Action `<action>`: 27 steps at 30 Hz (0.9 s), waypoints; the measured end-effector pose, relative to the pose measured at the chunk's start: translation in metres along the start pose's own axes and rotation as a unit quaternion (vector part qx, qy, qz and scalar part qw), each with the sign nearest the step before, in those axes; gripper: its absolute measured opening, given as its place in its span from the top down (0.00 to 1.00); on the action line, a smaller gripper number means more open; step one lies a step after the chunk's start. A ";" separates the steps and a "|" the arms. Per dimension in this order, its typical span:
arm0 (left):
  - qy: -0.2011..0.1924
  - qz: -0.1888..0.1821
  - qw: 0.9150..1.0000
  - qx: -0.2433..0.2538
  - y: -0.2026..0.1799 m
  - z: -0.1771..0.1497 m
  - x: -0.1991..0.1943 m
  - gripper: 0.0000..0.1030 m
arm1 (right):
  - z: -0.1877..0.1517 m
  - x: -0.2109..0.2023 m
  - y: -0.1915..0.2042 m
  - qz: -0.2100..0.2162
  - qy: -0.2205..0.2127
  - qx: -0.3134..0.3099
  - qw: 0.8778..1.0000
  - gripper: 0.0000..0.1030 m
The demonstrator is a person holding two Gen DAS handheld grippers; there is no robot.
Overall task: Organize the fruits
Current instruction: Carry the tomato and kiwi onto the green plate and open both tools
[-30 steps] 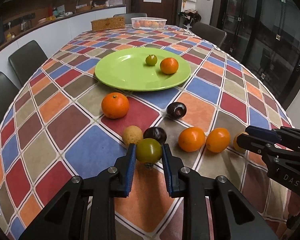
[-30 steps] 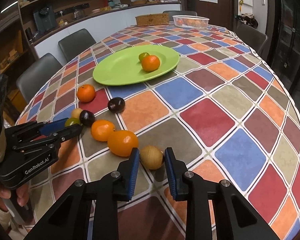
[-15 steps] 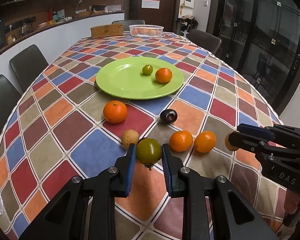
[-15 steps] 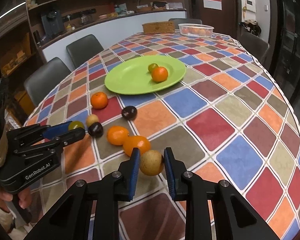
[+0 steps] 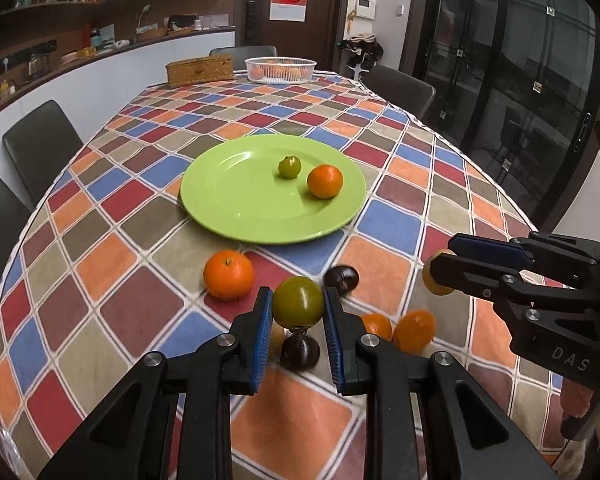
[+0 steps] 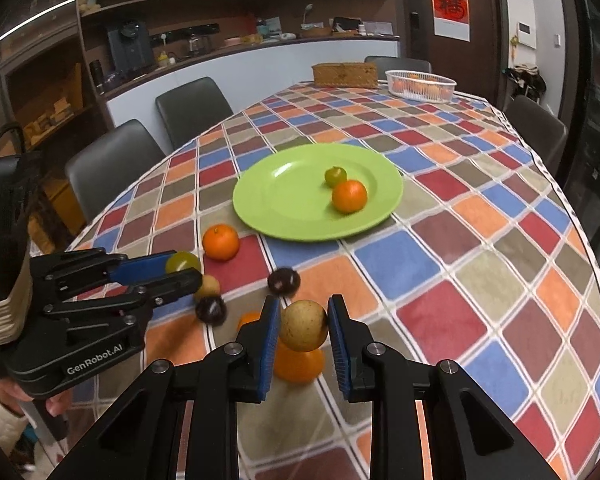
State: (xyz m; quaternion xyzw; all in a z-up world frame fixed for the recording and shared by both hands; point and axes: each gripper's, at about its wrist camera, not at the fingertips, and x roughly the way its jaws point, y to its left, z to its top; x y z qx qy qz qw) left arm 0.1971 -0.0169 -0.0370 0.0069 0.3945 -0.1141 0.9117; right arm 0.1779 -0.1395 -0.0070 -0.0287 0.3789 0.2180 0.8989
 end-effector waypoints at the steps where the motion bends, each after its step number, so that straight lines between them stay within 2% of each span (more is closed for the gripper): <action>1: 0.001 -0.002 1.000 0.001 0.002 0.004 0.003 0.76 | 0.004 0.002 0.001 0.001 -0.002 -0.003 1.000 0.75; 17: 0.005 -0.016 1.000 0.012 0.029 0.063 0.036 0.76 | 0.067 0.048 -0.001 0.016 -0.005 -0.022 1.000 0.75; 27: 0.046 -0.034 0.998 -0.001 0.048 0.081 0.079 0.76 | 0.089 0.099 -0.015 0.019 0.026 -0.009 0.999 0.75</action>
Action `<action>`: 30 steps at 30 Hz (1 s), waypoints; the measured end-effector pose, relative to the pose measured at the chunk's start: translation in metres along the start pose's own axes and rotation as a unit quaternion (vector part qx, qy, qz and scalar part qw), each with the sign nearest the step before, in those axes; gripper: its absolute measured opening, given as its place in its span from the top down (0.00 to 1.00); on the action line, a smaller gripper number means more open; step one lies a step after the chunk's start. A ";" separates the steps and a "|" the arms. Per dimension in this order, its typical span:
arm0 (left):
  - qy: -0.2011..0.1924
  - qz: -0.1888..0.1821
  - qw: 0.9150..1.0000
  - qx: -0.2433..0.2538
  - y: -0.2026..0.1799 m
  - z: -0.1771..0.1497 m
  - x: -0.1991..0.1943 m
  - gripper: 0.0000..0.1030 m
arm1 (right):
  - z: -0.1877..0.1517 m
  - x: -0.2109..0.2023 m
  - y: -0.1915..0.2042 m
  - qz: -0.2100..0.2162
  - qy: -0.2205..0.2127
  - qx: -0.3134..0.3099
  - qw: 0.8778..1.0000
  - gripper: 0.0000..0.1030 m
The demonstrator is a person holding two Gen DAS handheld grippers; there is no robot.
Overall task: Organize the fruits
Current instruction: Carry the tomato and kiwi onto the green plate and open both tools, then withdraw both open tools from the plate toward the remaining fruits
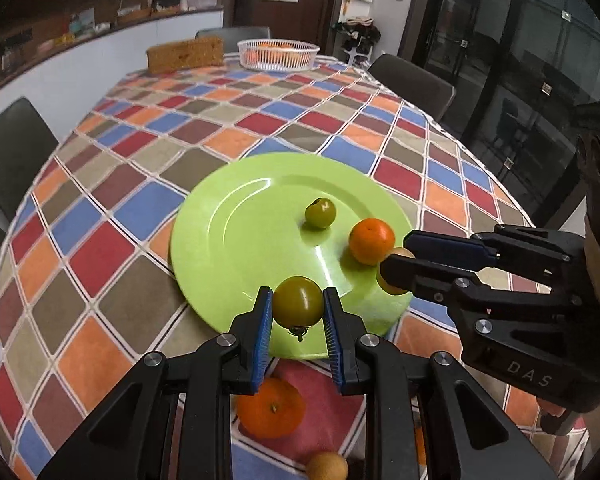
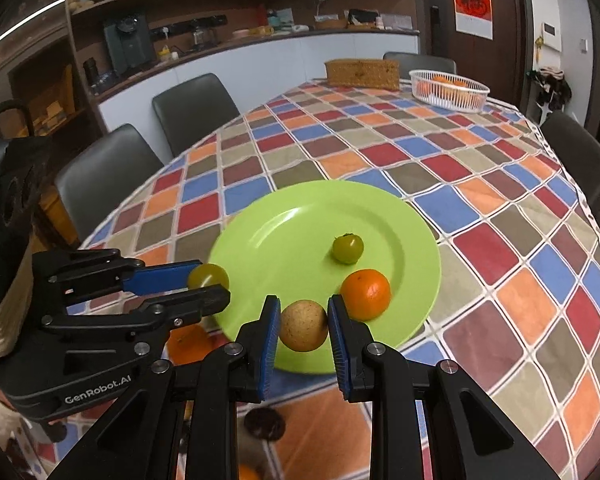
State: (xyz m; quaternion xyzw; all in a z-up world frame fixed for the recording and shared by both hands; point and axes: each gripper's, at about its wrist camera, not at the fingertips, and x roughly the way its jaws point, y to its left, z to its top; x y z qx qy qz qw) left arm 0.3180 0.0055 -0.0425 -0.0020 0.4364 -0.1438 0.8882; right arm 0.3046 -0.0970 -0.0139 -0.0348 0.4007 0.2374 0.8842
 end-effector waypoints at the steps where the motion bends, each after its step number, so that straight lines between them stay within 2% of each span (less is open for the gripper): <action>1: 0.003 0.000 1.000 -0.002 0.001 0.000 0.003 0.76 | 0.001 0.004 -0.001 -0.002 0.004 0.001 1.000 0.75; 14: 0.013 0.010 1.000 0.000 0.004 0.001 0.014 0.73 | -0.001 0.021 -0.007 -0.005 0.016 0.014 1.000 0.74; 17: 0.010 0.015 1.000 0.000 0.004 0.001 0.008 0.70 | -0.002 0.017 -0.009 -0.009 0.015 0.018 1.000 0.70; 23: -0.014 0.037 0.999 0.010 -0.004 -0.004 -0.018 0.69 | -0.005 -0.002 -0.006 -0.016 0.000 0.013 1.000 0.70; 26: -0.034 0.047 0.998 0.017 -0.010 -0.008 -0.038 0.66 | -0.006 -0.017 -0.003 -0.018 -0.012 0.013 1.000 0.70; 30: -0.065 0.061 0.996 0.025 -0.019 -0.017 -0.068 0.59 | -0.012 -0.042 0.002 -0.027 -0.033 0.010 0.999 0.62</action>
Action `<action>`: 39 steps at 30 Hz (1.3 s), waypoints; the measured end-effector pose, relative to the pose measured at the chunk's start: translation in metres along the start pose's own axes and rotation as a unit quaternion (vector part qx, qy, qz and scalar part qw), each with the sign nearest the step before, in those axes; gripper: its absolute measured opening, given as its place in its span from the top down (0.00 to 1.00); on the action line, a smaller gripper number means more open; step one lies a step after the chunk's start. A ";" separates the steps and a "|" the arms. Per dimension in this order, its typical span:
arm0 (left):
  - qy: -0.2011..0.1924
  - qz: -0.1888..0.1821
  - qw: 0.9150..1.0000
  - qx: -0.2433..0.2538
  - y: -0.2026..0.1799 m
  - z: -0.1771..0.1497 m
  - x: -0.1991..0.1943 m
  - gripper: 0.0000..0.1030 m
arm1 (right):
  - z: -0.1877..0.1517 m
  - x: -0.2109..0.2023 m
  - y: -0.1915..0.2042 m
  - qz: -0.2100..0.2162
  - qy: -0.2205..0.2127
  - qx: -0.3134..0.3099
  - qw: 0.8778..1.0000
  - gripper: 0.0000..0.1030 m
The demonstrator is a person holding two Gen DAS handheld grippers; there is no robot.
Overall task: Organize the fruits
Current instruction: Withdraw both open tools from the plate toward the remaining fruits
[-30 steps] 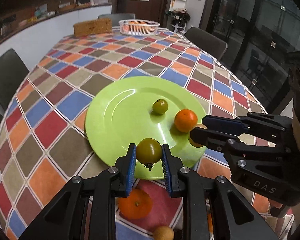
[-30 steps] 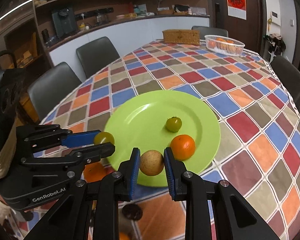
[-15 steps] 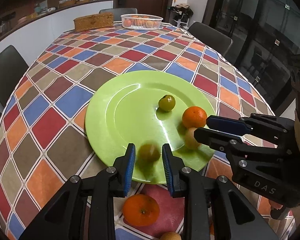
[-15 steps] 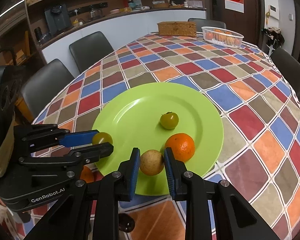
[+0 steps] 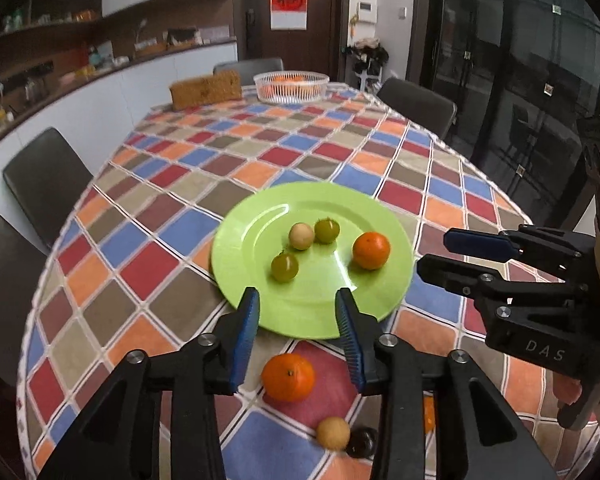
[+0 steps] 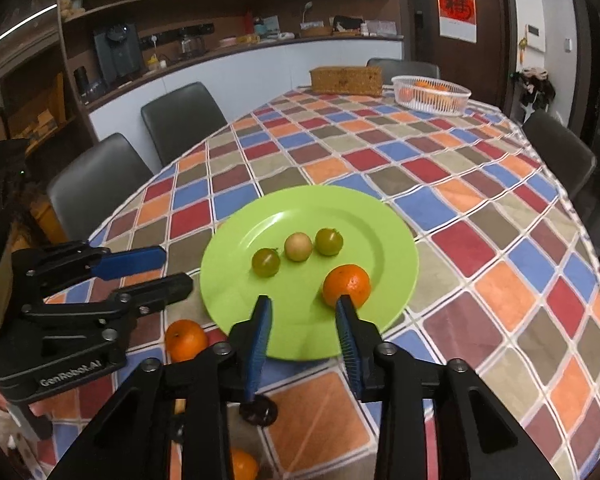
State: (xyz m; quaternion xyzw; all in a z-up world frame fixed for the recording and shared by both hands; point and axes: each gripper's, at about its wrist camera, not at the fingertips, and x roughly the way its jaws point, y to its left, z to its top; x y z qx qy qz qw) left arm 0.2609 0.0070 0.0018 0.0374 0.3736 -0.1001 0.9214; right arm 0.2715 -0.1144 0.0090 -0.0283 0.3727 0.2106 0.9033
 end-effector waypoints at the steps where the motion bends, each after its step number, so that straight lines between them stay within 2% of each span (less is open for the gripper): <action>1: -0.005 0.004 1.000 0.002 -0.002 -0.001 -0.006 0.58 | -0.002 -0.007 0.001 -0.002 -0.006 -0.001 1.000 0.62; 4: -0.023 0.014 1.000 0.006 -0.007 -0.007 -0.026 0.53 | -0.006 -0.024 0.006 -0.005 -0.016 -0.002 1.000 0.61; 7: -0.036 0.018 0.999 0.005 -0.013 -0.015 -0.043 0.45 | -0.014 -0.043 0.012 -0.011 -0.031 -0.003 0.999 0.50; 14: -0.047 0.028 0.999 -0.001 -0.022 -0.042 -0.068 0.40 | -0.035 -0.072 0.023 -0.016 -0.043 0.000 0.999 0.50; 19: -0.061 0.038 0.997 -0.002 -0.030 -0.063 -0.081 0.40 | -0.054 -0.081 0.028 -0.020 -0.037 -0.001 0.999 0.50; 27: -0.058 0.041 0.997 -0.011 -0.037 -0.093 -0.084 0.40 | -0.083 -0.088 0.030 -0.035 -0.027 0.003 0.999 0.50; 31: -0.053 0.041 0.998 0.005 -0.042 -0.107 -0.077 0.40 | -0.098 -0.086 0.030 -0.042 -0.016 0.003 0.999 0.50; 39: -0.050 0.033 0.998 0.031 -0.054 -0.123 -0.063 0.42 | -0.117 -0.077 0.031 -0.031 0.004 -0.009 0.999 0.50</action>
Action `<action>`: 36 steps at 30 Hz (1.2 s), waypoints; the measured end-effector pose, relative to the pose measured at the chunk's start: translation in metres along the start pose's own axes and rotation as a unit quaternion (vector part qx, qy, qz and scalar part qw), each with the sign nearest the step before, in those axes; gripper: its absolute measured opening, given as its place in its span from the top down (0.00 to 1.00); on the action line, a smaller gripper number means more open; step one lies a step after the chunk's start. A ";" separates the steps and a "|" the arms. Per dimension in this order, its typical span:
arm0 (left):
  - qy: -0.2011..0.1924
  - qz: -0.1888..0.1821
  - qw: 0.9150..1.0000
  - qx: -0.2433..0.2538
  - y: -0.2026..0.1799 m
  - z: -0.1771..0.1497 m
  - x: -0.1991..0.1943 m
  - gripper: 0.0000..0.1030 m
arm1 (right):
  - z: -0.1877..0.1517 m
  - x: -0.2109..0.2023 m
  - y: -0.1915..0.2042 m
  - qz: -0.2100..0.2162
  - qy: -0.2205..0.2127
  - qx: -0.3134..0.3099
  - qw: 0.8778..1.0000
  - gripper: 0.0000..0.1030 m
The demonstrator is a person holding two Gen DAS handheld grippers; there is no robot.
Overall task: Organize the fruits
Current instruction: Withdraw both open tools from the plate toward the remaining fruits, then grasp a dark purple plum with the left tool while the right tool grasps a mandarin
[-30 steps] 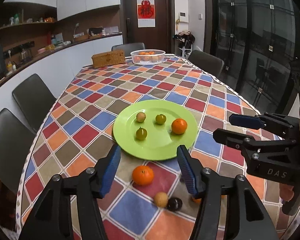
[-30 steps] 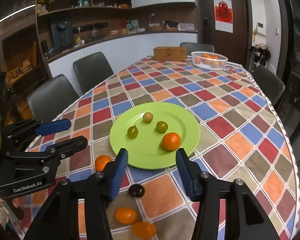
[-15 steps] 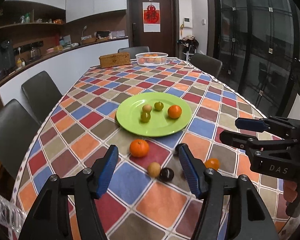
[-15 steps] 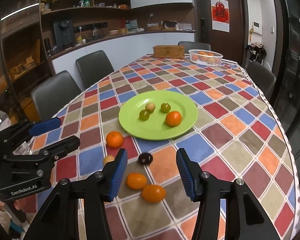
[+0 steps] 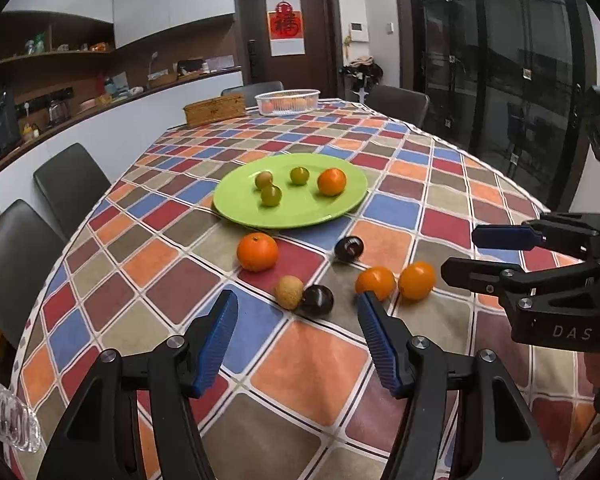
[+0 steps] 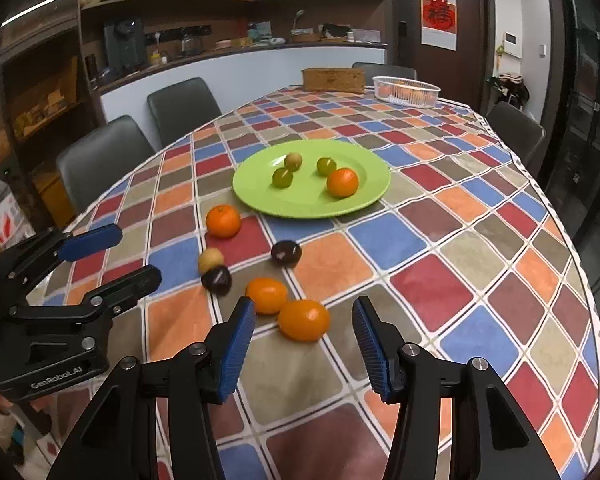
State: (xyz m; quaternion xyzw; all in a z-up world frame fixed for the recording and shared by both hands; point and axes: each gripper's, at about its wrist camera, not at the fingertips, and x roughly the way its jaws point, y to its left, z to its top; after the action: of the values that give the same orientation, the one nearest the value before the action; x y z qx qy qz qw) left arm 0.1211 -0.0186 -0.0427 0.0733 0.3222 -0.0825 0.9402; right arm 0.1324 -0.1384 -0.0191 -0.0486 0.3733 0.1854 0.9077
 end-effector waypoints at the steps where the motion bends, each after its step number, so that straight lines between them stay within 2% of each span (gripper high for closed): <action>1: 0.000 0.001 1.000 0.006 -0.002 -0.001 0.002 0.43 | -0.002 0.001 0.001 0.000 0.001 -0.003 1.000 0.50; 4: 0.010 0.007 1.000 0.024 -0.007 -0.004 0.013 0.49 | -0.006 0.008 0.001 0.002 0.011 -0.008 1.000 0.50; 7: 0.026 0.001 1.000 0.014 -0.007 -0.005 0.024 0.55 | -0.009 0.016 -0.002 0.006 0.022 -0.001 1.000 0.50; 13: 0.049 -0.002 0.998 -0.040 -0.005 -0.007 0.039 0.62 | -0.011 0.028 -0.005 0.015 0.036 0.008 0.999 0.50; 19: 0.076 -0.017 0.992 -0.103 0.001 -0.005 0.057 0.68 | -0.009 0.036 -0.008 0.026 0.039 0.016 0.999 0.52; 25: 0.095 -0.011 0.986 -0.134 0.002 -0.004 0.071 0.71 | -0.009 0.045 -0.009 0.033 0.045 0.021 0.998 0.57; 36: 0.104 0.002 0.984 -0.147 0.000 0.003 0.083 0.71 | -0.009 0.055 -0.014 0.048 0.053 0.036 0.997 0.61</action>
State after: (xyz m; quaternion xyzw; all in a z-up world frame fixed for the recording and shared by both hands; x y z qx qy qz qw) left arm 0.1880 -0.0284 -0.0916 -0.0566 0.4268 -0.0243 0.9022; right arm 0.1675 -0.1370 -0.0651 -0.0079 0.4288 0.2127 0.8780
